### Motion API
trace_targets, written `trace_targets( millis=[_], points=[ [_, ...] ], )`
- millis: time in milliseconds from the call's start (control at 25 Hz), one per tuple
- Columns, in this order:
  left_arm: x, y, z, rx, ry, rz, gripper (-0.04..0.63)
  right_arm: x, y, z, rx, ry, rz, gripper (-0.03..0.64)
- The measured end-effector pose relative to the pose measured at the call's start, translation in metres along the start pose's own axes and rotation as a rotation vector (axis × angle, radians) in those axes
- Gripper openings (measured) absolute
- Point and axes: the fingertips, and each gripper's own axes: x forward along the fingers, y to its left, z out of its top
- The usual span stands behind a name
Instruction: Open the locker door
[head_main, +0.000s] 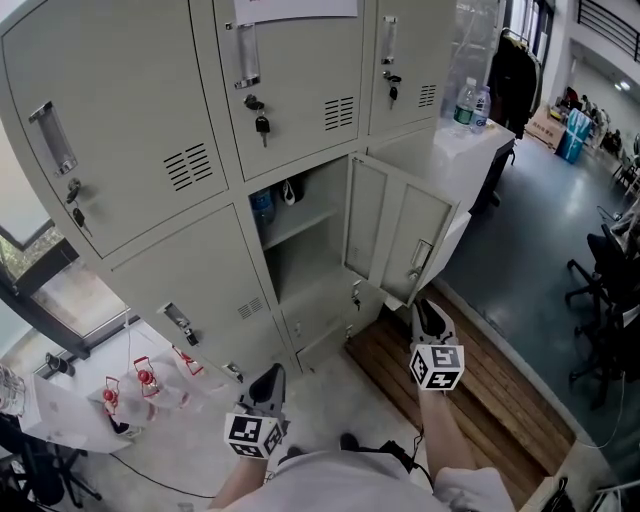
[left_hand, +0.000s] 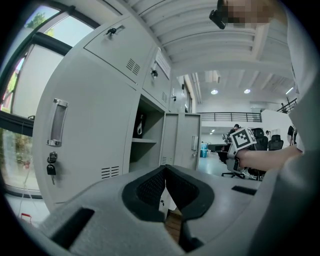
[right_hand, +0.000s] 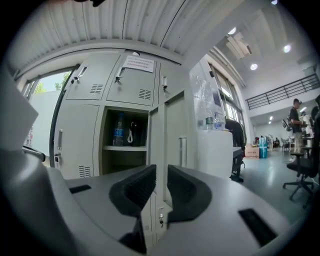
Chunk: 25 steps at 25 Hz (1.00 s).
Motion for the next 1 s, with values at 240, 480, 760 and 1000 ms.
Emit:
trace_targets(
  millis=[240, 480, 760, 1000],
  points=[
    [-0.002, 0.002, 0.0, 0.001, 0.0, 0.002, 0.009, -0.007, 0.026, 0.0, 0.005, -0.011, 0.054, 0.021],
    [-0.007, 0.008, 0.001, -0.004, -0.006, 0.018, 0.009, -0.016, 0.07, -0.007, 0.033, -0.004, 0.144, 0.018],
    [-0.011, 0.017, 0.003, -0.005, -0.013, 0.043, 0.009, -0.028, 0.104, 0.002, 0.065, -0.034, 0.203, 0.018],
    [-0.013, 0.024, 0.004, -0.005, -0.017, 0.061, 0.009, -0.041, 0.135, -0.01, 0.12, -0.017, 0.277, 0.017]
  ],
)
